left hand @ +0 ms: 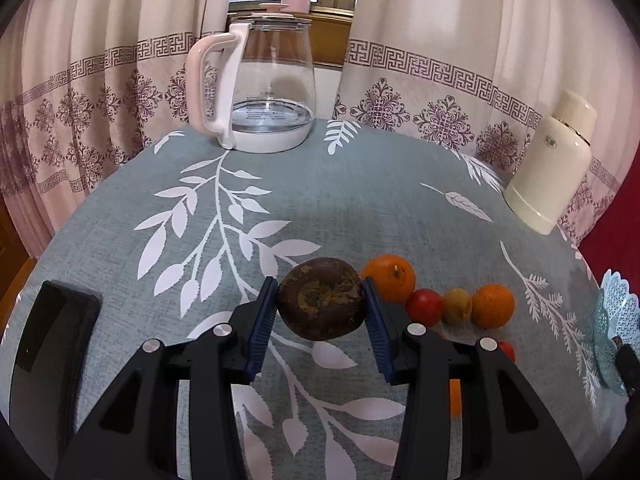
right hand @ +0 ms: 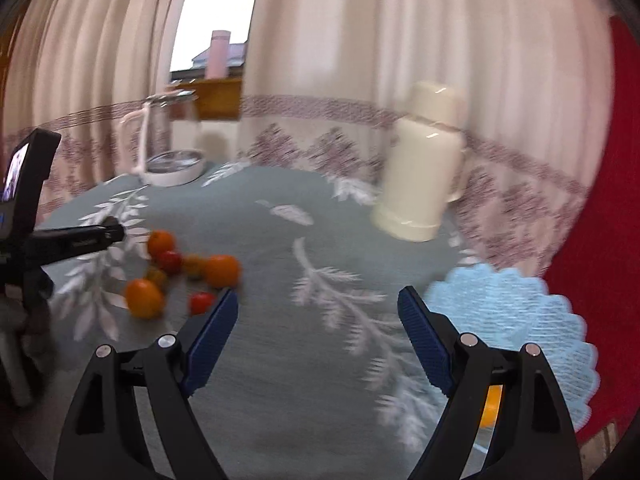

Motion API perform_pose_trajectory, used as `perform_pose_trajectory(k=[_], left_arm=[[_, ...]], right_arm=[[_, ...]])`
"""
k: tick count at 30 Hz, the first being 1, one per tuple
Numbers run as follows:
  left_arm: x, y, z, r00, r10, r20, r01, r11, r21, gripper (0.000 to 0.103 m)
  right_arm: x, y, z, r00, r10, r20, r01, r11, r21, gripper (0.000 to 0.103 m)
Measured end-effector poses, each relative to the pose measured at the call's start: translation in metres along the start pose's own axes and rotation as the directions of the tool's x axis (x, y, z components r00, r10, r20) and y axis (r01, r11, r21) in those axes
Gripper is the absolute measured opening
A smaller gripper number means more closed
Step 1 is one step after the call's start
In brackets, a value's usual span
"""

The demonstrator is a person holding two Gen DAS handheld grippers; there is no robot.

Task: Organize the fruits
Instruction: 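Grasp a small orange with the right gripper while the left gripper holds the dark fruit, then carry the small orange into the blue basket and open the right gripper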

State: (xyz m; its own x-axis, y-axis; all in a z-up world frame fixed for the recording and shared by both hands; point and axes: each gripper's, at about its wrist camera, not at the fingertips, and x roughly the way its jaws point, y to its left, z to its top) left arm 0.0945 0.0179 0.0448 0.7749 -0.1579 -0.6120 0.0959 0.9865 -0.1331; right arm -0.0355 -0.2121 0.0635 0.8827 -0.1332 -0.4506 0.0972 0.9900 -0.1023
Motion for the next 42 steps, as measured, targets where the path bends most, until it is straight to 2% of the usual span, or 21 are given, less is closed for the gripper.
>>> perform_pose_trajectory(k=[5,7,11,16,19,24,30,42], left_arm=[[-0.002,-0.001,-0.001,1.000,0.015,0.013,-0.015,1.000,0.005,0.044],[-0.004,-0.002,-0.002,1.000,0.020,0.023,-0.021,1.000,0.012,0.044],[-0.008,-0.002,-0.001,0.999,0.021,0.039,-0.021,1.000,0.005,0.044],[-0.010,0.001,0.000,0.999,0.027,0.045,-0.026,1.000,-0.011,0.044],[-0.011,0.001,0.001,0.999,0.025,0.048,-0.024,1.000,-0.016,0.044],[-0.011,0.004,0.002,0.999,0.020,0.047,-0.019,0.999,-0.030,0.044],[-0.012,0.006,0.002,0.999,0.016,0.047,-0.014,0.999,-0.043,0.044],[-0.014,0.004,0.002,0.999,0.009,0.047,-0.007,0.999,-0.046,0.044]], right_arm=[[0.040,0.016,0.017,0.984,0.134,-0.114,-0.132,0.991,0.030,0.082],[0.055,0.023,0.020,0.977,0.157,-0.144,-0.153,0.987,0.039,0.081],[0.079,0.037,0.024,0.963,0.196,-0.186,-0.189,0.980,0.058,0.071],[0.102,0.046,0.029,0.949,0.228,-0.219,-0.214,0.973,0.089,0.054],[0.115,0.052,0.030,0.937,0.254,-0.241,-0.234,0.966,0.108,0.049],[0.132,0.061,0.028,0.924,0.269,-0.273,-0.246,0.962,0.116,0.046],[0.140,0.061,0.026,0.920,0.271,-0.283,-0.242,0.961,0.134,0.041],[0.140,0.056,0.022,0.911,0.296,-0.286,-0.251,0.950,0.184,0.041]])
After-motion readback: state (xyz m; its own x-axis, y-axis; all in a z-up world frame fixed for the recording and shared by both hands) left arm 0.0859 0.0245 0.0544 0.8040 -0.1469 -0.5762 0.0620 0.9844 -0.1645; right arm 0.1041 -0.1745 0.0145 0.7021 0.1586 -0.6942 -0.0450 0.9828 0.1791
